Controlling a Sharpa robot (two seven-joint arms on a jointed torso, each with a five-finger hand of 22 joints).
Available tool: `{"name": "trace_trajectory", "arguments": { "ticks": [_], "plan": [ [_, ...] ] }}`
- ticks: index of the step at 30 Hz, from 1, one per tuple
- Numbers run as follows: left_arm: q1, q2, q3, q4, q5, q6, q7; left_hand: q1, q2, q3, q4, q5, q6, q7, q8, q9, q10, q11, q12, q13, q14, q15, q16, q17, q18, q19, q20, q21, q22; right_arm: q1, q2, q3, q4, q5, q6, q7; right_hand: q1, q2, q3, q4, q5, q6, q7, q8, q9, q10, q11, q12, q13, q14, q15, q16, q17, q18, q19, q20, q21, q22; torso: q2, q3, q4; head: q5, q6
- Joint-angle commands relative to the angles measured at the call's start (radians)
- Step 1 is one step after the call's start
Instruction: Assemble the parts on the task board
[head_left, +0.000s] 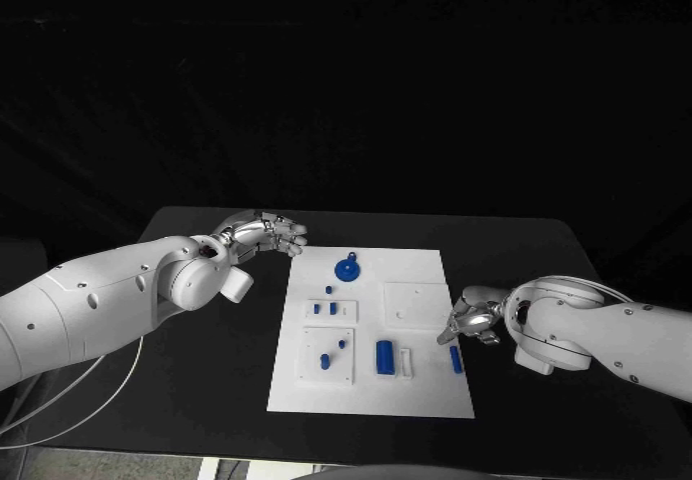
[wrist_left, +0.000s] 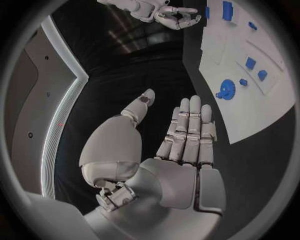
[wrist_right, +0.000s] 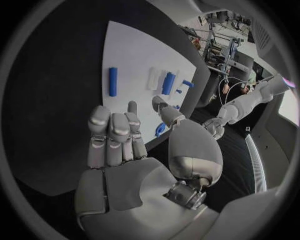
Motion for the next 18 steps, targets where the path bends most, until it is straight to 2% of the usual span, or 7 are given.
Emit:
{"name": "trace_trajectory", "arguments": {
  "ticks": [1, 7, 9, 10, 12, 13, 18],
  "plan": [
    [0.001, -0.002, 0.001, 0.005, -0.001, 0.01, 0.007, -0.003, 0.003, 0.0, 0.003, -0.004, -0.002, -0.004, 0.007, -0.001, 0.0, -0.003, -0.005, 0.001, 0.006, 0.002, -0.002, 0.002, 0.004, 0.006, 0.001, -0.006, 0.001, -0.001, -0.011, -0.001, 0.003, -0.105, 0.049, -0.051, 0.006, -0.01, -0.005, -0.001, -0.004, 0.0, 0.009, -0.001, 0.002, -0.008, 0.006, -0.012, -0.008, 0.001, -0.001, -0.007, 0.0, 0.059, 0.004, 0.002, 0.004, 0.015, 0.0, 0.0007, -0.0015, -0.008, 0.005],
    [0.001, -0.003, 0.0, 0.006, -0.001, 0.009, 0.007, -0.002, 0.003, 0.0, 0.003, -0.004, -0.002, -0.004, 0.007, -0.001, 0.001, -0.003, -0.005, 0.001, 0.006, 0.002, -0.003, 0.002, 0.004, 0.006, 0.001, -0.006, 0.001, -0.004, -0.012, -0.008, -0.015, -0.11, 0.051, -0.083, -0.032, -0.019, -0.026, 0.045, -0.004, -0.002, 0.01, -0.002, 0.004, -0.016, 0.007, -0.025, -0.016, 0.002, 0.001, -0.012, -0.003, 0.059, 0.001, 0.01, -0.001, 0.012, 0.0, 0.0006, -0.0016, -0.016, 0.004],
    [0.001, -0.002, 0.0, 0.007, -0.001, 0.01, 0.007, -0.002, 0.003, 0.0, 0.003, -0.004, -0.002, -0.004, 0.007, -0.001, 0.001, -0.003, -0.005, 0.001, 0.006, 0.002, -0.003, 0.002, 0.004, 0.006, 0.001, -0.006, 0.001, -0.011, -0.01, -0.011, -0.017, -0.126, 0.05, -0.096, -0.033, -0.019, -0.026, 0.047, -0.004, -0.002, 0.01, -0.002, 0.004, -0.016, 0.007, -0.025, -0.016, 0.002, 0.001, -0.012, -0.003, 0.059, 0.001, 0.01, -0.001, 0.012, 0.001, 0.0008, -0.0005, -0.017, 0.003],
    [0.001, -0.002, 0.0, 0.007, -0.001, 0.011, 0.007, -0.002, 0.003, 0.0, 0.003, -0.004, -0.002, -0.004, 0.007, -0.001, 0.001, -0.003, -0.005, 0.001, 0.006, 0.002, -0.003, 0.002, 0.004, 0.006, 0.001, -0.006, 0.001, -0.017, -0.007, -0.011, -0.019, -0.136, 0.049, -0.101, -0.038, -0.025, -0.025, 0.056, -0.004, -0.003, 0.009, -0.003, 0.004, -0.017, 0.008, -0.027, -0.017, 0.002, 0.001, -0.013, -0.004, 0.059, 0.001, 0.011, -0.002, 0.012, 0.001, 0.0006, 0.0006, -0.018, 0.003],
    [0.001, -0.001, 0.0, 0.008, -0.001, 0.01, 0.007, -0.003, 0.003, 0.0, 0.003, -0.004, -0.002, -0.004, 0.007, -0.001, 0.001, -0.003, -0.005, 0.001, 0.006, 0.002, -0.003, 0.002, 0.004, 0.006, 0.001, -0.006, 0.001, -0.025, -0.003, -0.012, -0.023, -0.139, 0.049, -0.109, -0.07, -0.064, -0.027, 0.091, -0.003, -0.003, 0.01, -0.003, 0.004, -0.022, 0.007, -0.031, -0.02, 0.002, 0.001, -0.015, -0.004, 0.059, 0.0, 0.012, -0.005, 0.01, 0.001, 0.0003, 0.0014, -0.019, 0.002],
    [0.001, -0.001, 0.0, 0.008, -0.001, 0.011, 0.008, -0.003, 0.002, 0.0, 0.003, -0.004, -0.002, -0.004, 0.007, -0.001, 0.001, -0.003, -0.005, 0.001, 0.006, 0.002, -0.003, 0.002, 0.004, 0.006, 0.001, -0.006, 0.001, -0.027, -0.002, -0.013, -0.025, -0.14, 0.051, -0.112, -0.068, -0.072, -0.019, 0.102, -0.003, -0.003, 0.009, -0.004, 0.004, -0.022, 0.007, -0.032, -0.02, 0.002, 0.0, -0.015, -0.004, 0.059, 0.0, 0.011, -0.006, 0.01, 0.001, -0.0002, 0.0015, -0.019, 0.002],
    [0.001, -0.003, 0.0, 0.007, -0.001, 0.012, 0.007, -0.003, 0.002, 0.0, 0.003, -0.004, -0.002, -0.004, 0.007, -0.001, 0.001, -0.003, -0.005, 0.001, 0.006, 0.002, -0.003, 0.002, 0.004, 0.006, 0.001, -0.006, 0.002, -0.034, 0.0, -0.014, -0.039, -0.15, 0.063, -0.122, -0.084, -0.074, -0.027, 0.126, -0.004, -0.004, 0.009, -0.003, 0.007, -0.022, 0.006, -0.032, -0.02, 0.002, -0.001, -0.015, -0.004, 0.059, 0.0, 0.011, -0.005, 0.011, 0.001, -0.0009, 0.0018, -0.019, -0.001]
  ]
}}
